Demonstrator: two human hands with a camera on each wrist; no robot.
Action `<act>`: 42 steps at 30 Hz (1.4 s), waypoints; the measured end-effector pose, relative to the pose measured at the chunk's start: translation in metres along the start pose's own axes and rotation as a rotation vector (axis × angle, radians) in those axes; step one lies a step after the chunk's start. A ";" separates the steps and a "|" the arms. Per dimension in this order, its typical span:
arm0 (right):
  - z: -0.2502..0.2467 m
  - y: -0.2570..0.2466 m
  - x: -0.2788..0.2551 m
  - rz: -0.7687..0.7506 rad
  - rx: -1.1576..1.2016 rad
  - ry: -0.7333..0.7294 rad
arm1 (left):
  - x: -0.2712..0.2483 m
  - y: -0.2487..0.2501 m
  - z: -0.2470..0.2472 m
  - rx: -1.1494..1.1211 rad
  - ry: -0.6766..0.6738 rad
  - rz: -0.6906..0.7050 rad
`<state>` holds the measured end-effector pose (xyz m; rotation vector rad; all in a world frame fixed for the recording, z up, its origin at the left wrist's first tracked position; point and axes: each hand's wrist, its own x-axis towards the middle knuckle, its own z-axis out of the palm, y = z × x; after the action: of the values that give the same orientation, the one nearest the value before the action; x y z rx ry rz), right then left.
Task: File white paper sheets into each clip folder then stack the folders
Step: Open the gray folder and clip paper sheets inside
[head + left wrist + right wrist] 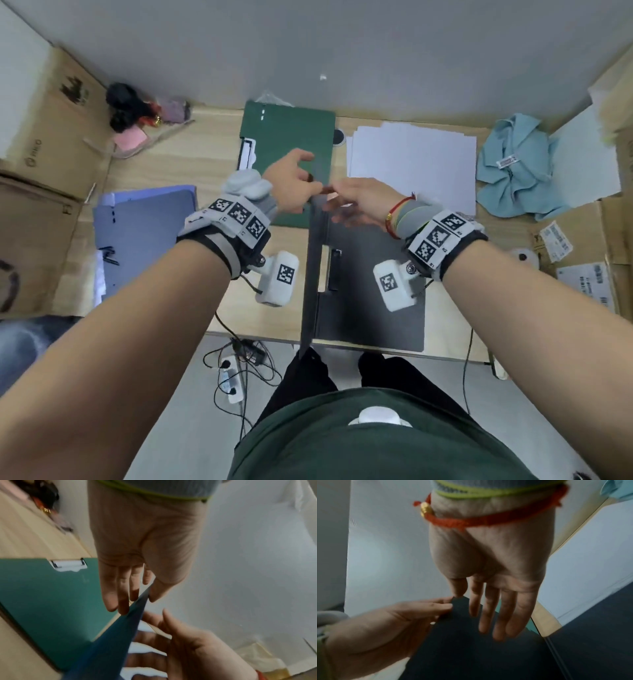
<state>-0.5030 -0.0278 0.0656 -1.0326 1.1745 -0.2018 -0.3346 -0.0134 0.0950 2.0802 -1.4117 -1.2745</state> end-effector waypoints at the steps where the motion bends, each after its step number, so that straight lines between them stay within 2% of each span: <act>1: 0.008 0.003 0.009 0.022 -0.051 0.010 | 0.000 -0.012 -0.010 0.049 0.020 0.005; 3: 0.015 0.014 0.025 0.089 -0.242 0.055 | 0.002 -0.034 -0.027 0.200 0.066 0.000; 6: 0.017 0.038 0.047 0.243 -0.685 0.089 | 0.005 -0.068 -0.041 0.334 0.124 -0.035; 9: 0.014 0.065 0.066 0.441 -0.862 0.084 | 0.016 -0.102 -0.046 0.373 0.135 -0.117; 11: 0.010 0.077 0.070 0.516 -0.853 0.102 | 0.023 -0.120 -0.044 0.422 0.104 -0.184; 14: 0.011 0.084 0.074 0.552 -0.839 0.099 | 0.040 -0.137 -0.038 0.550 0.051 -0.256; 18: 0.001 0.092 0.088 0.548 -0.767 0.113 | 0.057 -0.132 -0.028 0.755 -0.065 -0.346; 20: -0.006 0.092 0.090 0.529 -0.713 0.145 | 0.061 -0.131 -0.023 0.834 -0.058 -0.378; 23: -0.033 0.090 0.087 0.531 -0.526 0.189 | 0.073 -0.100 -0.001 0.858 -0.023 -0.364; 26: -0.063 0.090 0.089 0.543 -0.428 0.264 | 0.087 -0.062 0.020 0.799 -0.080 -0.287; 29: -0.093 0.072 0.077 0.479 -0.639 0.313 | 0.109 -0.031 0.048 0.681 -0.201 -0.177; 32: -0.118 0.065 0.072 0.445 -0.716 0.339 | 0.123 -0.014 0.077 0.550 -0.277 -0.209; 34: -0.133 0.071 0.077 0.473 -0.737 0.335 | 0.129 -0.007 0.099 0.473 -0.230 -0.224; 38: -0.140 0.071 0.075 0.479 -0.809 0.320 | 0.137 -0.003 0.117 0.423 -0.242 -0.338; 42: -0.147 0.069 0.077 0.475 -0.911 0.261 | 0.153 -0.007 0.131 0.195 -0.212 -0.447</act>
<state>-0.6169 -0.1190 -0.0382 -1.4841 1.7724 0.6517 -0.4193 -0.1151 -0.0568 2.5603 -1.2322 -1.6233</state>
